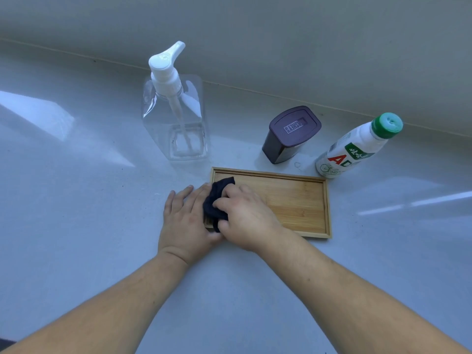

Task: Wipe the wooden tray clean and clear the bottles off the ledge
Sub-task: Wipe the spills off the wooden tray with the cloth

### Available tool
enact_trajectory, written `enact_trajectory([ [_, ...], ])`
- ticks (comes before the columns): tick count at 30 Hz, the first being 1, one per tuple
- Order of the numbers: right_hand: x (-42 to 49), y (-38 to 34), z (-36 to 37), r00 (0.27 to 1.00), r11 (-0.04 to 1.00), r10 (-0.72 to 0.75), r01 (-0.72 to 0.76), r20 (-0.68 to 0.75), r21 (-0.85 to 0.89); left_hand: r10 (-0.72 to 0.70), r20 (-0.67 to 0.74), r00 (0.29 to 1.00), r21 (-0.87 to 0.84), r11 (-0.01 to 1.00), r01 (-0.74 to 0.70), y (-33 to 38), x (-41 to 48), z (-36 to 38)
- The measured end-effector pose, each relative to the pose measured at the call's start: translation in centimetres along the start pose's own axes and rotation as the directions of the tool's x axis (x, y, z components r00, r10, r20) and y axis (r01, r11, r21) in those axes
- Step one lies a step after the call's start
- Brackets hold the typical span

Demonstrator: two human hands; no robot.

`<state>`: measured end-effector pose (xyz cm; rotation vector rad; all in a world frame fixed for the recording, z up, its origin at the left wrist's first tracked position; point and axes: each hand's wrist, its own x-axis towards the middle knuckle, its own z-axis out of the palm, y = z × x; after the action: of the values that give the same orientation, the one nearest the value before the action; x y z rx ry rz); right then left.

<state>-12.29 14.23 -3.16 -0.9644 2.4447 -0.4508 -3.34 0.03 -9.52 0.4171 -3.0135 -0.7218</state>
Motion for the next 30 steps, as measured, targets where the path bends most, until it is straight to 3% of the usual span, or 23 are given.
enact_trajectory([
  [7,-0.7,-0.4,-0.5,0.997,1.0,0.002,-0.001,0.08,-0.011,-0.015,-0.008,1.0,-0.011,1.0,0.014,0.3,-0.3,-0.1],
  [14,-4.9,4.3,-1.2,0.986,0.984,0.167,-0.166,-0.012,0.059,-0.014,-0.044,0.999,0.04,0.999,0.016,0.4,-0.3,0.4],
  [22,-10.9,11.6,-3.8,0.918,0.912,0.371,-0.389,-0.139,-0.128,-0.003,-0.047,0.999,0.051,0.999,0.005,0.5,-0.2,0.2],
  [27,-9.2,10.4,-2.5,0.76,0.809,0.582,-0.578,-0.289,0.107,0.017,-0.044,0.999,0.055,0.998,-0.014,0.5,-0.2,0.0],
  [30,-6.2,8.7,-2.0,0.717,0.789,0.614,-0.554,-0.33,0.266,0.015,-0.022,1.0,0.074,0.997,-0.013,0.4,-0.1,0.0],
])
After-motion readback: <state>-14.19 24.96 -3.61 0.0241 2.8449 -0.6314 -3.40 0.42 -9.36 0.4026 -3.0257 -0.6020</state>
